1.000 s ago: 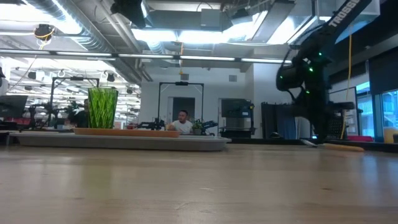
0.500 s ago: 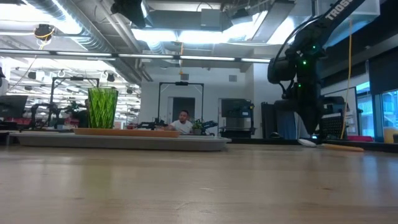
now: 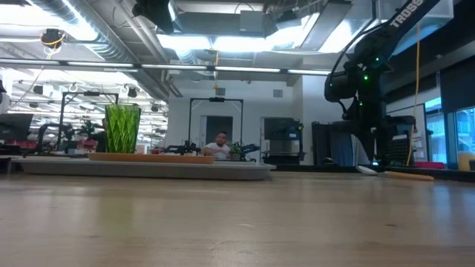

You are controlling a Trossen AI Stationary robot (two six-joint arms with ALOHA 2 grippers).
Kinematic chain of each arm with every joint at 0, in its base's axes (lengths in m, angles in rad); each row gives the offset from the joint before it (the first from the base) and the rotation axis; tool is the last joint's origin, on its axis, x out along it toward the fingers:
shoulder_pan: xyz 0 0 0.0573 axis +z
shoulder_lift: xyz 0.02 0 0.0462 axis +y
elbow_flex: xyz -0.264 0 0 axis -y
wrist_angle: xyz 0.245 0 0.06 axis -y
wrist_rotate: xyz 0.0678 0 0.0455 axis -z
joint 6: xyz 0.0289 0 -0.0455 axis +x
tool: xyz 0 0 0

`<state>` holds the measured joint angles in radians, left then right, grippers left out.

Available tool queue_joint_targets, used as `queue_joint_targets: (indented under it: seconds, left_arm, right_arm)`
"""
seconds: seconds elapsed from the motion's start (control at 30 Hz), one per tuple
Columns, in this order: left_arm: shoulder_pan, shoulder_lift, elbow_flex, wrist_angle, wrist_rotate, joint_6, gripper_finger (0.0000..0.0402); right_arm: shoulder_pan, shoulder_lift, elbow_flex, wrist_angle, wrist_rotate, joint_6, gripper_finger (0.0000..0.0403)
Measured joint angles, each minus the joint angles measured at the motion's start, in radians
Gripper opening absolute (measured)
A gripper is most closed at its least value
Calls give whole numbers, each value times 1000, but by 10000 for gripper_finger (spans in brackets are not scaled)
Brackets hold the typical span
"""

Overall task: Pick and place plate/cup/fork/spoon on tray
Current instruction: Put the orange spoon on the gray serving tray to the right side of the orange fork

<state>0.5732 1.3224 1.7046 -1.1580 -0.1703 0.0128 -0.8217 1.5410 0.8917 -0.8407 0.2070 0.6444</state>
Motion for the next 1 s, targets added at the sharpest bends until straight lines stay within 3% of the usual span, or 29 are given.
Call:
queue_joint_targets:
  seconds: [0.27, 0.87, 1.0]
  left_arm:
    - [0, 0, 0, 0, 0, -2, 53]
    - [1, 0, 0, 0, 0, -2, 53]
    - [0, 0, 0, 0, 0, -2, 53]
  right_arm:
    - [-68, 11, 0, -2, -78, -50, 111]
    - [-70, 156, 2, 15, -35, -71, 111]
    - [-63, 163, 4, 21, -30, -73, 94]
